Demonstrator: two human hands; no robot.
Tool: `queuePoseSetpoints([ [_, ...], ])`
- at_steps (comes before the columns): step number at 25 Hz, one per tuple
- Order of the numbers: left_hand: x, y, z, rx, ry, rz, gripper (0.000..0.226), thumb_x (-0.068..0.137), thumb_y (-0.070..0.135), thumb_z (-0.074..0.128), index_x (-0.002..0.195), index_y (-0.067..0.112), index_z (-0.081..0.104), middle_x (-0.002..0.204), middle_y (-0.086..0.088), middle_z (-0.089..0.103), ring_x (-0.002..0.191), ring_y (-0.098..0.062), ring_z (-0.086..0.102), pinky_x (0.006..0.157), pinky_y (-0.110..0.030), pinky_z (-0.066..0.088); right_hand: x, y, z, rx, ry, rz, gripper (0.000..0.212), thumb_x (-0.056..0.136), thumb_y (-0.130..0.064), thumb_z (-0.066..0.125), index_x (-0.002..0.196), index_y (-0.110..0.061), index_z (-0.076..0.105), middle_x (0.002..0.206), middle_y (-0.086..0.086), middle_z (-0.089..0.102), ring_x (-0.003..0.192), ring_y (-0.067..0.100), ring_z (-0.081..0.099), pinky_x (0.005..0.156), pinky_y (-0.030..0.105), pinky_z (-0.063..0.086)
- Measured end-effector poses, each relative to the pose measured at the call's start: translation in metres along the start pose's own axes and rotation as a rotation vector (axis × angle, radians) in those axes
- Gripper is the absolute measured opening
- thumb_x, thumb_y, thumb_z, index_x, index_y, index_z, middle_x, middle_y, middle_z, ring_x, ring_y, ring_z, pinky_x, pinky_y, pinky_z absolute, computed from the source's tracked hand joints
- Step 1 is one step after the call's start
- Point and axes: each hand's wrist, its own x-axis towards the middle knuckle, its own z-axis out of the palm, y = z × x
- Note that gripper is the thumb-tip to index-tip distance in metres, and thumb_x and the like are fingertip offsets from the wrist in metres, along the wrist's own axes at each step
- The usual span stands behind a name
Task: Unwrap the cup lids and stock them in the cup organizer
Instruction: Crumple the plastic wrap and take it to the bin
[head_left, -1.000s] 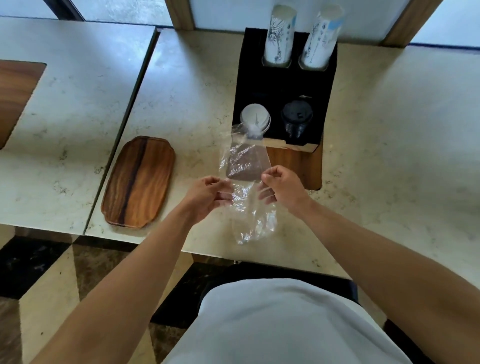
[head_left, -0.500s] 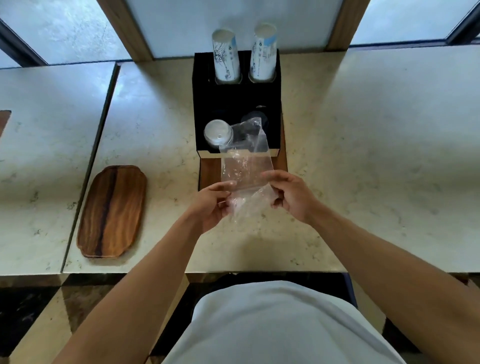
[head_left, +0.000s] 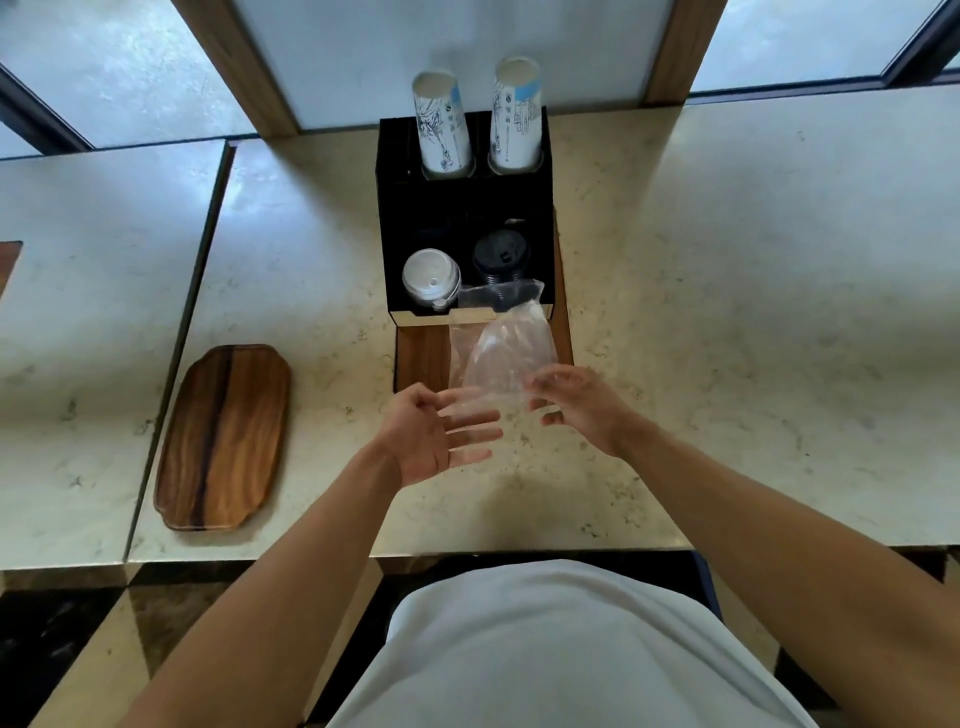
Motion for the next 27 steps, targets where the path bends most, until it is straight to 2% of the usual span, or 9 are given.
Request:
queuePoseSetpoints([
  [2, -0.001, -0.001, -0.003, 0.051, -0.051, 0.008, 0.061, 0.081, 0.018, 0.038, 0.136, 0.001, 0.059, 0.14, -0.031, 0.057, 0.125, -0.049, 0.058, 0.101, -0.063, 0.049, 0.001, 0.002, 0.0, -0.016, 0.009, -0.004, 0.02, 0.092, -0.048, 0.069, 0.088, -0.032, 0.079, 0.101, -0.009, 0.078, 0.094, 0.014, 0.073, 0.078, 0.028, 0.057],
  [5, -0.003, 0.001, 0.002, 0.173, -0.103, 0.121, 0.057, 0.088, 0.018, 0.053, 0.143, 0.003, 0.053, 0.144, -0.024, 0.056, 0.131, -0.042, 0.055, 0.111, -0.059, 0.042, 0.0, 0.004, 0.003, -0.042, -0.028, 0.019, 0.025, 0.093, -0.042, 0.069, 0.09, -0.019, 0.078, 0.1, 0.0, 0.078, 0.089, 0.017, 0.072, 0.078, 0.029, 0.058],
  [10, -0.002, 0.003, 0.015, 0.278, 0.037, 0.282, 0.043, 0.096, 0.015, 0.068, 0.13, -0.008, 0.058, 0.13, -0.023, 0.066, 0.109, -0.04, 0.07, 0.082, -0.044, 0.061, 0.0, 0.002, 0.01, -0.106, -0.065, 0.066, 0.026, 0.092, -0.037, 0.073, 0.079, -0.014, 0.072, 0.066, -0.011, 0.067, 0.061, 0.006, 0.06, 0.077, 0.035, 0.057],
  [13, -0.003, 0.001, 0.014, 0.241, 0.054, 0.262, 0.042, 0.099, 0.012, 0.062, 0.13, -0.015, 0.054, 0.124, -0.021, 0.07, 0.094, -0.037, 0.072, 0.071, -0.041, 0.062, -0.001, -0.005, 0.009, 0.106, -0.12, 0.175, 0.041, 0.087, -0.044, 0.072, 0.109, -0.01, 0.074, 0.103, 0.013, 0.073, 0.095, 0.027, 0.065, 0.093, 0.048, 0.054],
  [15, -0.004, 0.0, 0.012, 0.255, 0.038, 0.242, 0.038, 0.1, 0.012, 0.061, 0.126, -0.015, 0.055, 0.124, -0.022, 0.07, 0.091, -0.037, 0.073, 0.071, -0.041, 0.062, 0.001, -0.007, 0.008, 0.286, -0.102, 0.239, 0.055, 0.082, -0.034, 0.075, 0.123, 0.002, 0.067, 0.115, 0.038, 0.058, 0.099, 0.04, 0.053, 0.1, 0.055, 0.046],
  [17, -0.005, 0.001, 0.011, 0.238, 0.016, 0.239, 0.033, 0.098, 0.012, 0.062, 0.12, -0.012, 0.058, 0.123, -0.022, 0.07, 0.084, -0.034, 0.074, 0.068, -0.038, 0.063, 0.003, -0.007, 0.008, 0.298, -0.091, 0.218, 0.041, 0.085, -0.018, 0.072, 0.116, 0.008, 0.066, 0.105, 0.033, 0.054, 0.095, 0.036, 0.047, 0.093, 0.046, 0.041],
  [19, -0.005, 0.002, 0.009, 0.264, 0.037, 0.247, 0.04, 0.095, 0.015, 0.066, 0.12, -0.014, 0.057, 0.112, -0.017, 0.072, 0.071, -0.026, 0.071, 0.061, -0.035, 0.062, 0.004, -0.005, 0.007, 0.314, -0.081, 0.201, 0.025, 0.091, -0.007, 0.067, 0.115, 0.002, 0.07, 0.103, 0.019, 0.066, 0.086, 0.028, 0.061, 0.085, 0.035, 0.05],
  [22, -0.005, 0.004, 0.002, 0.441, 0.081, 0.251, 0.038, 0.098, 0.024, 0.064, 0.125, -0.003, 0.064, 0.103, -0.018, 0.073, 0.074, -0.027, 0.071, 0.063, -0.041, 0.063, 0.003, -0.002, 0.005, 0.321, -0.071, 0.194, 0.026, 0.095, -0.006, 0.065, 0.12, -0.006, 0.07, 0.096, 0.012, 0.067, 0.072, 0.023, 0.057, 0.057, 0.028, 0.049],
  [27, -0.005, 0.007, -0.005, 0.348, -0.041, 0.253, 0.03, 0.099, 0.005, 0.055, 0.126, 0.011, 0.066, 0.106, -0.019, 0.068, 0.075, -0.026, 0.068, 0.063, -0.04, 0.061, 0.003, -0.001, 0.0, 0.415, -0.089, 0.17, 0.025, 0.095, -0.004, 0.063, 0.114, -0.015, 0.075, 0.084, 0.005, 0.068, 0.048, 0.009, 0.043, 0.044, 0.02, 0.04],
])
